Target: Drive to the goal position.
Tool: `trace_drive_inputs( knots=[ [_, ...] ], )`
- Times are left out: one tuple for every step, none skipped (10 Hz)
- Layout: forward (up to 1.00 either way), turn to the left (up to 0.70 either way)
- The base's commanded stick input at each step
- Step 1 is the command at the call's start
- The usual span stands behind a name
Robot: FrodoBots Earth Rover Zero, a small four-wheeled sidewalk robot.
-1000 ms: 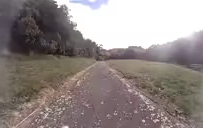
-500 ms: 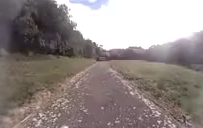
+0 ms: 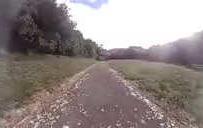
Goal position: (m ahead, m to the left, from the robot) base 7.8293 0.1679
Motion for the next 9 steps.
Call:
trace_drive_inputs(
  knots=[
    [0.3, 0.0],
    [0.3, 0.0],
    [0.3, 0.0],
    [0.3, 0.0],
    [0.3, 0.0],
    [0.3, 0.0],
    [0.3, 0.0],
    [0.3, 0.0],
    [0.3, 0.0]
  ],
)
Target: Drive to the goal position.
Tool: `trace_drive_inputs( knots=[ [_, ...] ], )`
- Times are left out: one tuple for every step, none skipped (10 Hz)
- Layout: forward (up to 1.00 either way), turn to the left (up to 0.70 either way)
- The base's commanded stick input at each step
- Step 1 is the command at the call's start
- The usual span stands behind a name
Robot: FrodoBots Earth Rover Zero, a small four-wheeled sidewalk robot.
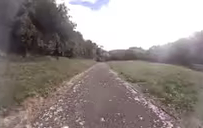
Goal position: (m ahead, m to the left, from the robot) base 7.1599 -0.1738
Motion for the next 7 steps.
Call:
trace_drive_inputs(
  knots=[
    [0.3, 0.0],
    [0.3, 0.0],
    [0.3, 0.0],
    [0.3, 0.0],
    [0.3, 0.0],
    [0.3, 0.0],
    [0.3, 0.0]
  ],
)
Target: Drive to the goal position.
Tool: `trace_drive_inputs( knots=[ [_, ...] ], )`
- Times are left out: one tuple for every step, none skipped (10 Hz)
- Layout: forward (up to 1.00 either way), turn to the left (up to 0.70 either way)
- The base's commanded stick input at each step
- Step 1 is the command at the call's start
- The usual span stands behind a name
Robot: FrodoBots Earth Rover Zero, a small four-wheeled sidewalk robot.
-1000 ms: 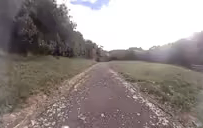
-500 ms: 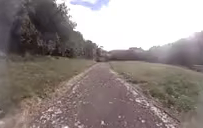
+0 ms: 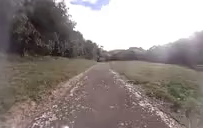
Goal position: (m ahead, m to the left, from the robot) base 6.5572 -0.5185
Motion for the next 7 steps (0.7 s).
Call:
trace_drive_inputs(
  knots=[
    [0.3, 0.0],
    [0.3, 0.0],
    [0.3, 0.0],
    [0.3, 0.0],
    [0.3, 0.0],
    [0.3, 0.0],
    [0.3, 0.0]
  ],
)
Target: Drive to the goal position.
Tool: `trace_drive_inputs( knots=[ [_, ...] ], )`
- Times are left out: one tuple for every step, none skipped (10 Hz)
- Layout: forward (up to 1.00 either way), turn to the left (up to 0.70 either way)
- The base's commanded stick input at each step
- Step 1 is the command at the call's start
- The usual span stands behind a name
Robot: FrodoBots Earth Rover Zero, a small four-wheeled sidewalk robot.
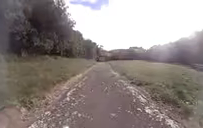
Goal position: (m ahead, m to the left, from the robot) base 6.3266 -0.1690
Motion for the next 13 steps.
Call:
trace_drive_inputs(
  knots=[
    [0.3, 0.0],
    [0.3, 0.0],
    [0.3, 0.0],
    [0.3, 0.0],
    [0.3, 0.0],
    [0.3, 0.0],
    [0.3, 0.0],
    [0.3, 0.0],
    [0.3, 0.0],
    [0.3, 0.0],
    [0.3, 0.0],
    [0.3, 0.0],
    [0.3, 0.0]
  ],
)
